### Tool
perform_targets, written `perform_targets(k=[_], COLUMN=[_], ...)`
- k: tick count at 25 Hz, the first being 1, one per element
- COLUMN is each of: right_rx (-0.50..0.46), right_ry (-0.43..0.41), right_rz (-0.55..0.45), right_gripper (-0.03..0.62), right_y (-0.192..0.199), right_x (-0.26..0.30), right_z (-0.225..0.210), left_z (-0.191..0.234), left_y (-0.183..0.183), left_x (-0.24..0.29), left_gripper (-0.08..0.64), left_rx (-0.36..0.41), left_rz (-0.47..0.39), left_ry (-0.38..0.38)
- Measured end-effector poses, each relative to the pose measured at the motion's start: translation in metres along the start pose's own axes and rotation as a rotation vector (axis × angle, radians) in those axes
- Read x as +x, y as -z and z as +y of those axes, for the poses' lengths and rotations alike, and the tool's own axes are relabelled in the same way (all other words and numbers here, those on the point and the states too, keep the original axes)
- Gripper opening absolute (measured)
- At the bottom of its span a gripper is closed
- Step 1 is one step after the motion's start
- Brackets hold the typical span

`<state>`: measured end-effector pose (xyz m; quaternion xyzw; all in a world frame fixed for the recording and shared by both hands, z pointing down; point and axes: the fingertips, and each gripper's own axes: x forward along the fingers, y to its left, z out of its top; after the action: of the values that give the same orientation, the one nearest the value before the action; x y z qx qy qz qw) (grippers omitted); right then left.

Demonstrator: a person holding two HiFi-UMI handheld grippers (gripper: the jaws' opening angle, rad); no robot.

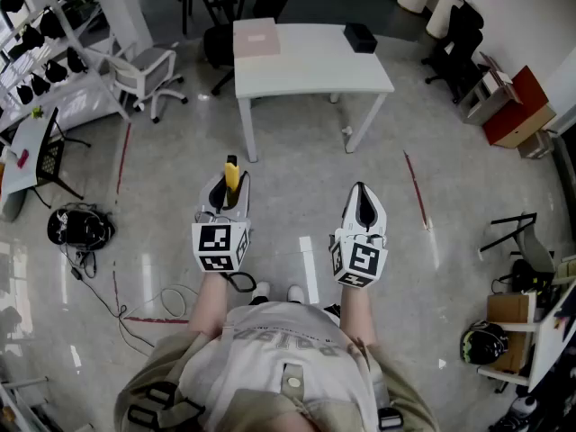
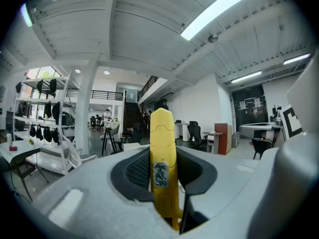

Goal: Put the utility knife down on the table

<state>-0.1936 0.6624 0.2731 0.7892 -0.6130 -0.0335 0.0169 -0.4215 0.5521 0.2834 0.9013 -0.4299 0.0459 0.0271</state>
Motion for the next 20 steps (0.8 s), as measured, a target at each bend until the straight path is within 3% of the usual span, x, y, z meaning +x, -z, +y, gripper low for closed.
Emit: perform_targets(k=[20], right_rx=[0.011], right_ry=[-0.010], right_rz=[0.017], right_gripper=[0.000], right_y=[0.006], right_x=[-0.007], right_z=[-0.021], left_z=[-0.027], left_y=[0.004], left_x=[0.005], left_gripper=[0.109], left_rx=[0.003], left_rz=[0.029], left_ry=[0.007])
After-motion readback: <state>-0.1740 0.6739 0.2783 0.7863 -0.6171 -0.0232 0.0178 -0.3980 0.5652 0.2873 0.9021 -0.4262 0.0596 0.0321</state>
